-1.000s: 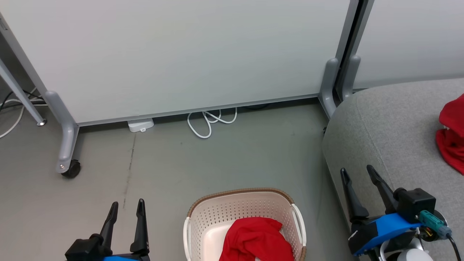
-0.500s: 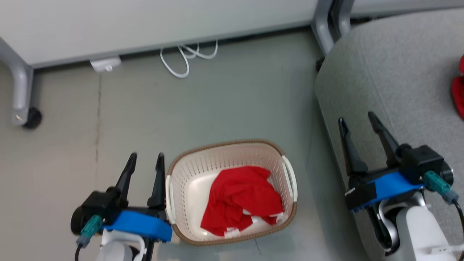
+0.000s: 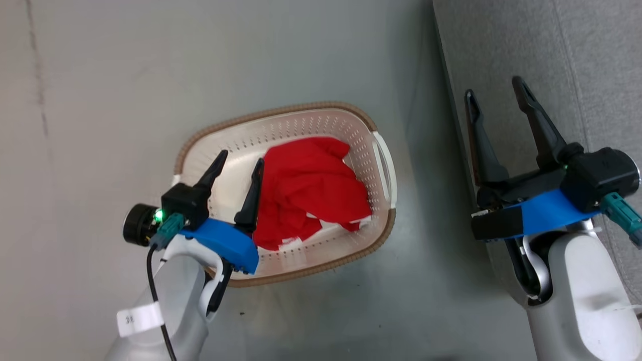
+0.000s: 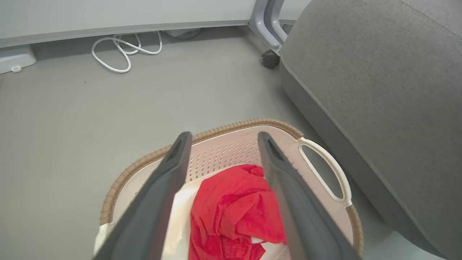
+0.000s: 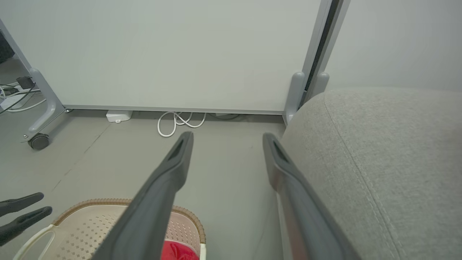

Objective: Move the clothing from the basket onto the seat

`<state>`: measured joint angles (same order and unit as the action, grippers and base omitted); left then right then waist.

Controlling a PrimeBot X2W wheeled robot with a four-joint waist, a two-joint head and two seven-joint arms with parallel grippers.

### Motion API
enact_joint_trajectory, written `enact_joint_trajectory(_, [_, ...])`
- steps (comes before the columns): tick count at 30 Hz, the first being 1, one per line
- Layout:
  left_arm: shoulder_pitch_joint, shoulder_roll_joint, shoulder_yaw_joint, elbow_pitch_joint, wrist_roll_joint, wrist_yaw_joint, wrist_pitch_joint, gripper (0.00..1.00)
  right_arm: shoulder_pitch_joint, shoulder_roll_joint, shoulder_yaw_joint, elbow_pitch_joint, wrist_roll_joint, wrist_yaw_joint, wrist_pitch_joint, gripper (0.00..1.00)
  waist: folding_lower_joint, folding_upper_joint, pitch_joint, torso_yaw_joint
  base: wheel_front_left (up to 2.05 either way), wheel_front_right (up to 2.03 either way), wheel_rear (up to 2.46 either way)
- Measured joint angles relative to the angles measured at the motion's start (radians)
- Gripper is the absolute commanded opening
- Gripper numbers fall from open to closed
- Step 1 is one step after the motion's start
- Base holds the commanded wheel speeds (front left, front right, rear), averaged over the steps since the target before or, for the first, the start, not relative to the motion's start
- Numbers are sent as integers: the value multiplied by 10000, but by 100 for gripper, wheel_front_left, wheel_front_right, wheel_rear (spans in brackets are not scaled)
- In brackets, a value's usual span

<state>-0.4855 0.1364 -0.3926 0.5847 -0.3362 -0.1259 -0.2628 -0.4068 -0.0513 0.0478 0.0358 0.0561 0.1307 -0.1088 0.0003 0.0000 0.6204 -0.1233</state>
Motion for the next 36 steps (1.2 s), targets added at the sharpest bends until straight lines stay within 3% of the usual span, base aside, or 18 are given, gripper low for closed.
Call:
enact_joint_trajectory(12, [-2280, 518, -1714, 2859, -401, 0, 23, 100, -971, 2, 727, -196, 474, 0, -343, 100, 0, 0, 1995, -945, 0, 0, 0])
enact_joint_trajectory(17, [-2947, 742, -2663, 3791, 136, 0, 174, 100, -1037, 2, 803, -146, 755, 0, -508, 100, 0, 0, 2695, -1288, 0, 0, 0])
enact_joint_trajectory(22, [-3491, 811, -3026, 4550, 339, 23, 176, 100, -1165, 2, 911, 19, 965, 0, -777, 100, -1, 0, 3253, -1534, 0, 0, 0])
enact_joint_trajectory(30, [-4140, 600, -3162, 5590, 548, 825, 226, 100, -1220, 2, 1053, 267, 1231, 0, -1012, 100, -2, -1, 3616, -1734, 0, 0, 0])
enact_joint_trajectory(36, [-4322, 395, -2982, 6218, 290, 1101, 428, 100, -1172, 2, 1126, 410, 1371, 0, -1126, 100, -3, 0, 3628, -1806, 0, 0, 0])
